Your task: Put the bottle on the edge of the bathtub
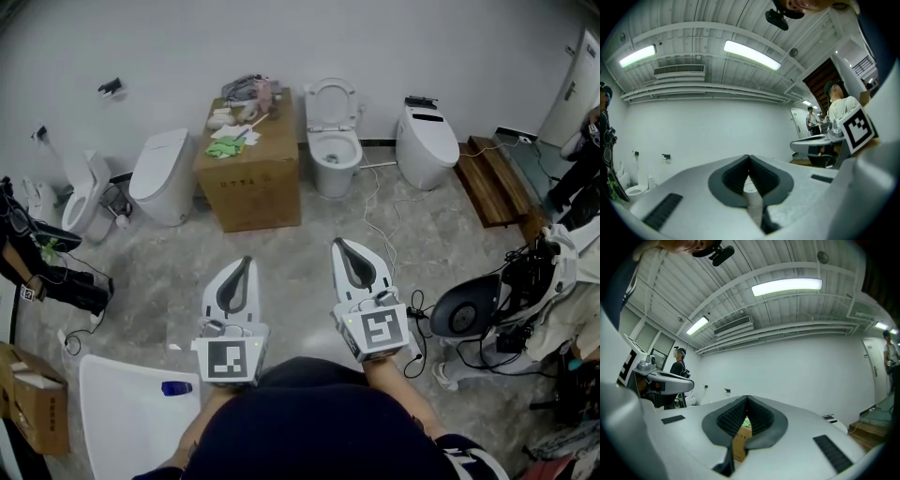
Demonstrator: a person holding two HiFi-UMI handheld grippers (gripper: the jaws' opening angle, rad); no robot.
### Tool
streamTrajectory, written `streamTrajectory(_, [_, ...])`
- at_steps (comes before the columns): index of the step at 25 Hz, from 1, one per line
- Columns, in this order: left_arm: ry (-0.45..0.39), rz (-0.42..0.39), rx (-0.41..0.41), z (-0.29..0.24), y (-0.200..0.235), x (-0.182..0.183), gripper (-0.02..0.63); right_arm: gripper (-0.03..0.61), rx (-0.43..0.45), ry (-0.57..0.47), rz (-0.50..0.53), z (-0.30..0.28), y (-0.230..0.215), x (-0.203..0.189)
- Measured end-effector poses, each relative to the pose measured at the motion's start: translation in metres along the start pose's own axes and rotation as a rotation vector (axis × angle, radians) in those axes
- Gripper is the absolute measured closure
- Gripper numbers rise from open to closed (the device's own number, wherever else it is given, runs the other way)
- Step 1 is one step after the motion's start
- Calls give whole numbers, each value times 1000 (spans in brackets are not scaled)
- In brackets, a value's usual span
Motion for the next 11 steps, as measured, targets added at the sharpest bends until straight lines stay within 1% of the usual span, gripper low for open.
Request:
streamTrajectory(6, [-12,-7,22,16,-9,2,612,561,25,-16,-10,10,5,-1])
streamTrajectory(11, [-1,4,29,22,-10,1,612,561,31,-15,-18,10,8,1])
Point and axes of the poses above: the fingertips, and each gripper's own axes: z backward along the fingers, y to its left, x out of its top, the point moved 10 cm from there along z, backward along the fingers, and after that the axes turned 6 degrees about -z, right-handed, at the moved point
